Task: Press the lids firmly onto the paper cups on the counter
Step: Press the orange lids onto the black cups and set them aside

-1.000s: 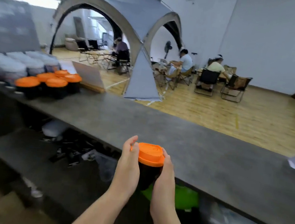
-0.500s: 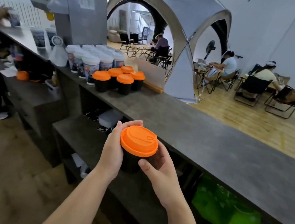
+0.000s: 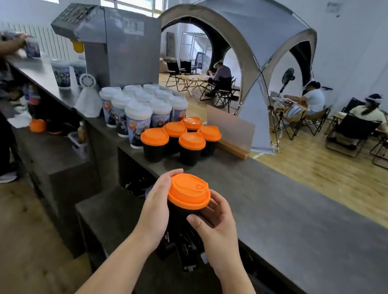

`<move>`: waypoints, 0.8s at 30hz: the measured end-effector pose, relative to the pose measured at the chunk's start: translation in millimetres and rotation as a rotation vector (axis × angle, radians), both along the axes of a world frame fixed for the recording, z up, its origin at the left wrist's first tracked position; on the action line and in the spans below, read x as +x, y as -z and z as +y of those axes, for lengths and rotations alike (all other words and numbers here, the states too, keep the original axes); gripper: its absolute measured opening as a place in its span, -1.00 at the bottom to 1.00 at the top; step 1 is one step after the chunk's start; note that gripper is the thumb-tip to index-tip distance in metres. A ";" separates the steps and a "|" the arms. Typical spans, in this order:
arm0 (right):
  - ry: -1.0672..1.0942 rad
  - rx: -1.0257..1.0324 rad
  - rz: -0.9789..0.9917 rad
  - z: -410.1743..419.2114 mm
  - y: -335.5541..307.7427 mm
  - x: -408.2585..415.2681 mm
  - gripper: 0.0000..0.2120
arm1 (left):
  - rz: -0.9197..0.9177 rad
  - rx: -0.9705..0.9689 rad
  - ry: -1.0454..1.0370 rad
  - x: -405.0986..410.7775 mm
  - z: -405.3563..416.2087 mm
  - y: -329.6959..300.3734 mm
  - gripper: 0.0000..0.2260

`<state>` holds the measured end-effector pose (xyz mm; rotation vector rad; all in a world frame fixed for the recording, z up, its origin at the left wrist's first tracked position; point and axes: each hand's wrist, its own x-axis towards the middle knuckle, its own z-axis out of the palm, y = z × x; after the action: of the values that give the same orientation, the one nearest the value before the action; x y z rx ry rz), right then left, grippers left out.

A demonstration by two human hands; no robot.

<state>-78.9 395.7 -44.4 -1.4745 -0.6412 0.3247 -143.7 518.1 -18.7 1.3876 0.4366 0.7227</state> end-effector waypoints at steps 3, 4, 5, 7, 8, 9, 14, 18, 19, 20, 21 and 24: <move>0.084 0.011 -0.008 45.0 2.7 27.8 -0.58 | 0.040 0.004 -0.014 25.5 42.3 4.8 -0.69; 0.105 0.017 -0.003 58.6 4.5 36.5 -0.61 | 0.051 0.001 -0.015 33.2 53.9 5.9 -0.66; 0.116 0.021 0.010 71.2 5.9 43.5 -0.63 | 0.064 0.004 -0.014 40.0 63.7 7.1 -0.62; 0.115 0.022 0.044 93.7 8.8 54.2 -0.65 | 0.095 0.006 -0.004 50.4 78.6 10.6 -0.54; 0.114 0.019 0.067 103.4 9.6 58.5 -0.66 | 0.108 0.000 0.006 54.7 85.1 13.7 -0.50; 0.116 0.014 0.089 112.6 11.3 62.9 -0.66 | 0.123 -0.004 0.016 58.3 91.2 17.5 -0.47; 0.168 -0.014 0.129 150.5 21.6 78.9 -0.68 | 0.199 0.006 0.026 67.8 118.3 32.0 -0.39; 0.257 -0.006 0.174 167.7 25.8 86.7 -0.75 | 0.223 0.000 0.042 73.1 134.5 33.7 -0.37; 0.272 -0.006 0.178 170.4 27.1 88.5 -0.77 | 0.218 0.002 0.049 74.6 137.1 34.3 -0.37; 0.285 -0.007 0.181 172.7 28.0 90.1 -0.78 | 0.214 0.006 0.058 76.0 139.0 34.6 -0.37; 0.298 -0.007 0.183 174.9 28.9 91.7 -0.77 | 0.212 0.009 0.066 77.2 140.7 35.0 -0.37; 0.335 -0.015 0.196 179.7 29.9 94.6 -0.74 | 0.212 0.012 0.092 80.4 144.2 38.5 -0.49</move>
<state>15.7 575.4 -74.3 -1.5133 -0.2294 0.2100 -63.3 662.3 -57.3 1.4925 0.5314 0.5061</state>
